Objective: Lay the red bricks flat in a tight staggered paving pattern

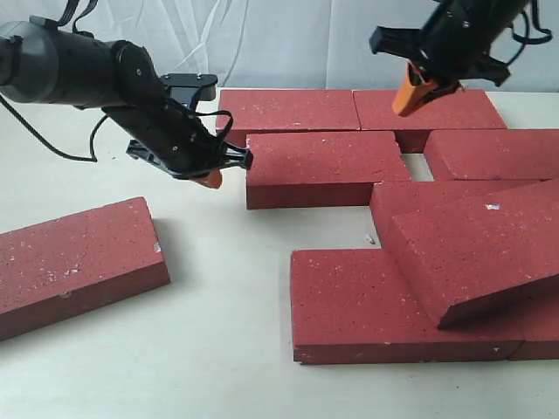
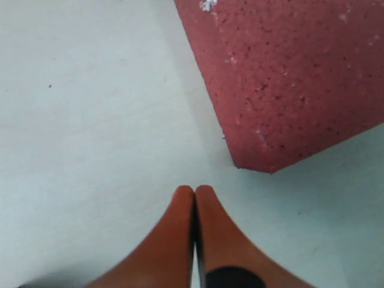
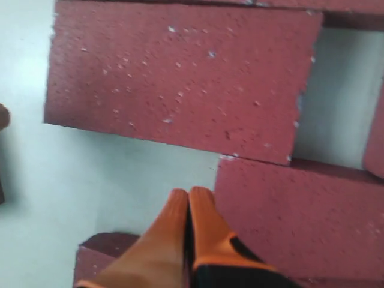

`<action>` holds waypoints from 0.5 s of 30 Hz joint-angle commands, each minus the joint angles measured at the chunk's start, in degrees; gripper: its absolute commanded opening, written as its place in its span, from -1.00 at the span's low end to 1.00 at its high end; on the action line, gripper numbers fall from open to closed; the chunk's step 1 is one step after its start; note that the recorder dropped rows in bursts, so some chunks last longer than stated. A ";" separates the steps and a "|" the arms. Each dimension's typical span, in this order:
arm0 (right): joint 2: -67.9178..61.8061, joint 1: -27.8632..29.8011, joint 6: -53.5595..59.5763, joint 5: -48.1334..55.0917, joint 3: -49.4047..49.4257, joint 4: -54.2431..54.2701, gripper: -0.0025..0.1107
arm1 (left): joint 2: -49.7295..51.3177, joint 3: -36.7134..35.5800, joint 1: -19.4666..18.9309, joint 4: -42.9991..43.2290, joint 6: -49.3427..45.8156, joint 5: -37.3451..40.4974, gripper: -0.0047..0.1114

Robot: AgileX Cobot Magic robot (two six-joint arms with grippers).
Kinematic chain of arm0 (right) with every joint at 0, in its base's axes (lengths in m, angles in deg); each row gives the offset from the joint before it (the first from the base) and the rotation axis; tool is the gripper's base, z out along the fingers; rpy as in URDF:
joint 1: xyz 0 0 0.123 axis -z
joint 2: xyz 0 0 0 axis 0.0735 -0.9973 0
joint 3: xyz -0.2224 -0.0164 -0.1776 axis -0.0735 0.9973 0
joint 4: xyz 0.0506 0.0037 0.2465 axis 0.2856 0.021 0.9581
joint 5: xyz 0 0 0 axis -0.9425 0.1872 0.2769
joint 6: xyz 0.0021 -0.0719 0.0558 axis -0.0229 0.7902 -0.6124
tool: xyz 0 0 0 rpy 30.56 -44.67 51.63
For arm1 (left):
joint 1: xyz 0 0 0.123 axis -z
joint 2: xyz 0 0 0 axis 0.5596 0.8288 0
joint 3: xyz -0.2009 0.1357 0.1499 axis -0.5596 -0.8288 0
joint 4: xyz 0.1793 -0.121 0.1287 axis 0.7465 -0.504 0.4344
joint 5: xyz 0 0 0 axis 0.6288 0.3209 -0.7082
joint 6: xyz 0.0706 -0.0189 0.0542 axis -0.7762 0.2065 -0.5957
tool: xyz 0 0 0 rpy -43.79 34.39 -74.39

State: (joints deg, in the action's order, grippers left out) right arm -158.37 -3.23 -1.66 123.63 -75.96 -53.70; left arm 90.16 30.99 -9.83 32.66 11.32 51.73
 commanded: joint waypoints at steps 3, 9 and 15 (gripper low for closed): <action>8.58 8.99 2.15 -7.64 14.59 -0.31 -0.97 | -1.84 -0.33 0.59 2.56 2.97 -0.23 -0.92; 13.36 12.61 2.43 -11.32 21.81 -2.14 -0.97 | -1.10 -0.33 0.59 3.34 2.86 -1.93 -0.92; 13.97 11.99 2.43 -13.59 22.60 -1.70 -0.97 | -0.61 -0.33 0.59 5.44 2.86 -5.26 -0.92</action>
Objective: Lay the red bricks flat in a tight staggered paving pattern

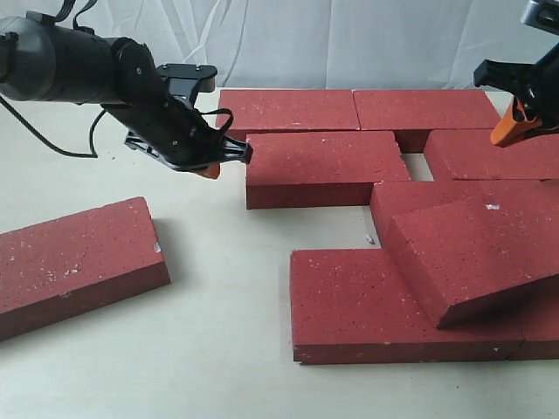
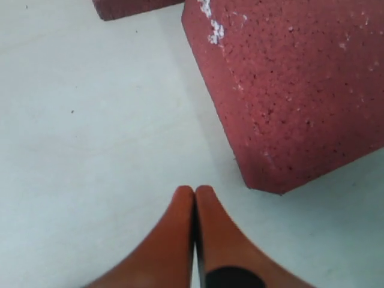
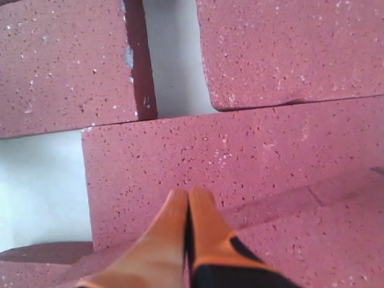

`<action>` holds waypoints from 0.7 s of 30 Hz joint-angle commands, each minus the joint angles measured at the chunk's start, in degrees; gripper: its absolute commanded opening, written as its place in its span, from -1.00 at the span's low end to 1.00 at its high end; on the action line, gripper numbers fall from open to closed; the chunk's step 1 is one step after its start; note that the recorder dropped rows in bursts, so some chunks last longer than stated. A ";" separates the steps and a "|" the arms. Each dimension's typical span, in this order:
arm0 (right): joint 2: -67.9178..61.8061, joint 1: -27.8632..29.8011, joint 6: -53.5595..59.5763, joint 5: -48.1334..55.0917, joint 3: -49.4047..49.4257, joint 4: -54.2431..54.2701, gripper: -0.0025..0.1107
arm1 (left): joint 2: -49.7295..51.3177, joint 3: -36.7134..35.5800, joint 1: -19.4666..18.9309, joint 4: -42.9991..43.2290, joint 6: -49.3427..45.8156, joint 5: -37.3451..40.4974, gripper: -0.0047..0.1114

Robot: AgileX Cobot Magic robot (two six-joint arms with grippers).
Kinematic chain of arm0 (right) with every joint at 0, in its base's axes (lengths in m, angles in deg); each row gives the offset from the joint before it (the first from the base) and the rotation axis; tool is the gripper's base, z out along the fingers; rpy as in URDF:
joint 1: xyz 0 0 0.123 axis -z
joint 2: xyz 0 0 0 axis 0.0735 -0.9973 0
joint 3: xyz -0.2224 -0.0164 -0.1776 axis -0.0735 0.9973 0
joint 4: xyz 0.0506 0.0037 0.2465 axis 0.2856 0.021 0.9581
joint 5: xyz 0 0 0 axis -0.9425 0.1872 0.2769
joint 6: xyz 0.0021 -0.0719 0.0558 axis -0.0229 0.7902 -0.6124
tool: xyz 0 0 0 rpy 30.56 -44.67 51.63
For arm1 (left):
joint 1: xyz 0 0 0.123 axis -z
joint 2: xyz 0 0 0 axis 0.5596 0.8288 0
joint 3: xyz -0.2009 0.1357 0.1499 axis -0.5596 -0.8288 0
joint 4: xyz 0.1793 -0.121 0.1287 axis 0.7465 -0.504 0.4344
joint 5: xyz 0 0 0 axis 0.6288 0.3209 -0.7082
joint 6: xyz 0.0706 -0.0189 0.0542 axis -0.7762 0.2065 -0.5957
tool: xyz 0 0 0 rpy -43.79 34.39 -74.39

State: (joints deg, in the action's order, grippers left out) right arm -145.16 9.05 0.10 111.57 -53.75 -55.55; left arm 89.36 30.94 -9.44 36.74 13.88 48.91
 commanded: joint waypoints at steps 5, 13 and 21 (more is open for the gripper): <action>0.76 -0.30 1.12 -1.71 0.50 0.30 -0.97 | 0.19 -0.28 0.20 2.21 0.29 -5.47 -0.92; 0.76 -0.30 1.23 -2.17 0.65 0.62 -0.97 | 0.73 -0.28 0.20 4.68 0.29 -6.36 -0.92; 0.43 -0.30 1.44 -2.54 0.65 0.61 -0.97 | 4.83 0.36 -3.20 4.02 1.54 -5.27 -0.92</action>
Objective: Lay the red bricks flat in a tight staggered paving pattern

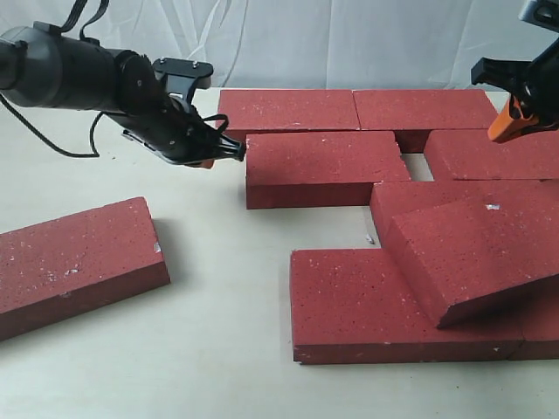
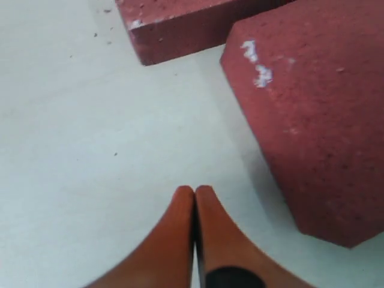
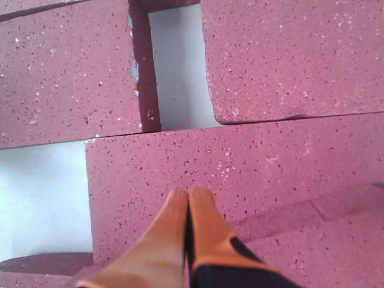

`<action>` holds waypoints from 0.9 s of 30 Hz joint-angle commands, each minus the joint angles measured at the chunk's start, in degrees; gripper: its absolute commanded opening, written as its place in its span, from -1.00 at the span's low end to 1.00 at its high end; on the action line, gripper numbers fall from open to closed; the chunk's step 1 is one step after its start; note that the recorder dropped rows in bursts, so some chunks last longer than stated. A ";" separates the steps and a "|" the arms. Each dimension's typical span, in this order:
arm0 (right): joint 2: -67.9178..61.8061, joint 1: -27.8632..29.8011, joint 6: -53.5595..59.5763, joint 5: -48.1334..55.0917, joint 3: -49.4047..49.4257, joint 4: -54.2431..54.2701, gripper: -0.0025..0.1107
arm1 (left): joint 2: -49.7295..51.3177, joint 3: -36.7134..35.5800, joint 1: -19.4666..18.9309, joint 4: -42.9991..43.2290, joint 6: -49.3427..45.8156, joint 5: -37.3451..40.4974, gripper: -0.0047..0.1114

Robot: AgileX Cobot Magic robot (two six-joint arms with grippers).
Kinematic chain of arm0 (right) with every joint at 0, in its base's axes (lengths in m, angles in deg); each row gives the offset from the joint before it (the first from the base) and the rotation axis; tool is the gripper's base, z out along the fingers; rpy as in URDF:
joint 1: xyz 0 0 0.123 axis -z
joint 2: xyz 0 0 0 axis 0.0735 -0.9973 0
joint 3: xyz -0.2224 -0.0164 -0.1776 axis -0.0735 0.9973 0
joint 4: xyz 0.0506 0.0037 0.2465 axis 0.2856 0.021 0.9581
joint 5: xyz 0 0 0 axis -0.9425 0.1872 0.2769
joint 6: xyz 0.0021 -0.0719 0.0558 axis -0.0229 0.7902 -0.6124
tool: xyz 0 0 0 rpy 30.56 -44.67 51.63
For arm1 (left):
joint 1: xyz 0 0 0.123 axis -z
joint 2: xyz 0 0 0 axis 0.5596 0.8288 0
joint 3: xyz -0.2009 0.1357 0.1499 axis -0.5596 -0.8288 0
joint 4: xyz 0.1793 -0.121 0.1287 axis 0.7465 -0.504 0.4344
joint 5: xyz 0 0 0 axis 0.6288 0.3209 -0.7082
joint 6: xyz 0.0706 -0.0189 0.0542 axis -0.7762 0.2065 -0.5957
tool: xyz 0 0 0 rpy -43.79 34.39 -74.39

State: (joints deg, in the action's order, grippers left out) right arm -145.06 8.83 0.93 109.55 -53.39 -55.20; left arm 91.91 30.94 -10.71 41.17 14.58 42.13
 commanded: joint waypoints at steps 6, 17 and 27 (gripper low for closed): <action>-0.28 -0.08 0.64 -1.18 0.28 0.26 -0.97 | 5.91 6.09 -4.94 -4.34 1.96 10.10 -0.92; -0.37 -0.08 0.64 -1.19 0.28 0.26 -0.97 | 8.08 13.38 -5.07 -3.81 1.96 22.85 -0.92; -0.37 -0.08 0.64 -1.31 0.28 0.26 -0.97 | 3.94 12.75 -1.65 -2.94 1.34 25.67 -0.92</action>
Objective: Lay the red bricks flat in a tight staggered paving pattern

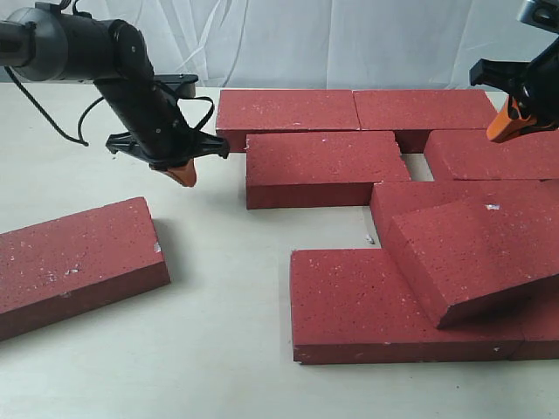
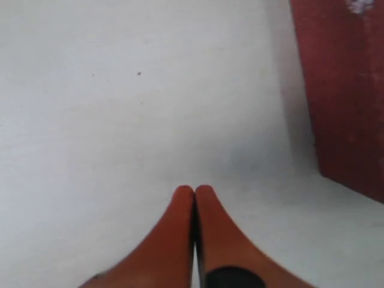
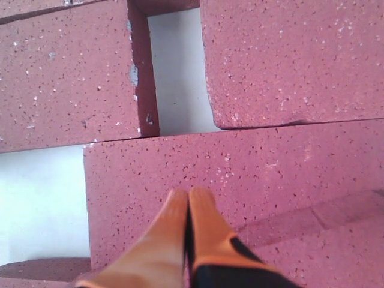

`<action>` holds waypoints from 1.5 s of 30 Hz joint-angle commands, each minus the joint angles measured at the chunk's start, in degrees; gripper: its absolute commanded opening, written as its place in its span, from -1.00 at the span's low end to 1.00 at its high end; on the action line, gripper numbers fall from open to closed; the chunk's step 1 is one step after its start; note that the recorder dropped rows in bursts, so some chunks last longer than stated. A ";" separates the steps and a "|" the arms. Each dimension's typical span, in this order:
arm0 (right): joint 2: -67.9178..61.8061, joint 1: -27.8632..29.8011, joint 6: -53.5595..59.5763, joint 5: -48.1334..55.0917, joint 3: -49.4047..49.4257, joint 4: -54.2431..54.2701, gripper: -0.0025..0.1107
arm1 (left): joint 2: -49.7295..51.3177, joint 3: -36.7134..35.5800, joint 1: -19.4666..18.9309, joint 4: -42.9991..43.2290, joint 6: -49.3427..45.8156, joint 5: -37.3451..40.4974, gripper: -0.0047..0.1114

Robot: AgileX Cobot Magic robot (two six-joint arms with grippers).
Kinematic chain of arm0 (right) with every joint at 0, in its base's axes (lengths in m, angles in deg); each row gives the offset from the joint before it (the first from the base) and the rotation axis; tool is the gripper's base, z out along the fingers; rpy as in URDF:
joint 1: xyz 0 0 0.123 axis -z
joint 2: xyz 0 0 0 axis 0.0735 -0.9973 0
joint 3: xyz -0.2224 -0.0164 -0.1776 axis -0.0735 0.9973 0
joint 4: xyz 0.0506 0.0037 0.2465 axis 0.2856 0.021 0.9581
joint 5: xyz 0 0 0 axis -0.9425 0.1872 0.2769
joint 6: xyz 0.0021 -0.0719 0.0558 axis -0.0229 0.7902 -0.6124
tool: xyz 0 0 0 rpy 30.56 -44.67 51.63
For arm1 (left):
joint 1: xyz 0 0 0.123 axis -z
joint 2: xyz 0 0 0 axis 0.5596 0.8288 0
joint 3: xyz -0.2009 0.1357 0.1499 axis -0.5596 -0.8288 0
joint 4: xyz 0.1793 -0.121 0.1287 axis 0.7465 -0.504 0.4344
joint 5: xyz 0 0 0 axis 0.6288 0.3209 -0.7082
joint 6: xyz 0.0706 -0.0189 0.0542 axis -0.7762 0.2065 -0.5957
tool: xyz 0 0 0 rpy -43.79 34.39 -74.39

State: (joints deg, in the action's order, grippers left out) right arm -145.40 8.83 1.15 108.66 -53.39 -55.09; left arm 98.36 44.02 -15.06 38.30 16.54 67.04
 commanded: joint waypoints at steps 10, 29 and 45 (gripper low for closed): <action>-0.04 -0.08 0.42 -0.51 0.28 0.15 -0.97 | -2.97 -2.52 9.63 -0.41 -1.30 -2.90 -0.92; -0.04 -0.08 0.55 -1.17 0.28 0.36 -0.97 | 1.17 -2.52 10.90 -3.48 -1.57 -9.00 -0.92; -0.16 -0.08 1.32 -0.94 0.28 1.02 -0.97 | -0.83 -2.52 10.90 -3.27 -1.69 -9.91 -0.92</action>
State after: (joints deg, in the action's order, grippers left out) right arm -145.40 8.61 1.60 107.98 -53.39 -54.48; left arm 97.92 42.06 -4.59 34.65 14.84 56.64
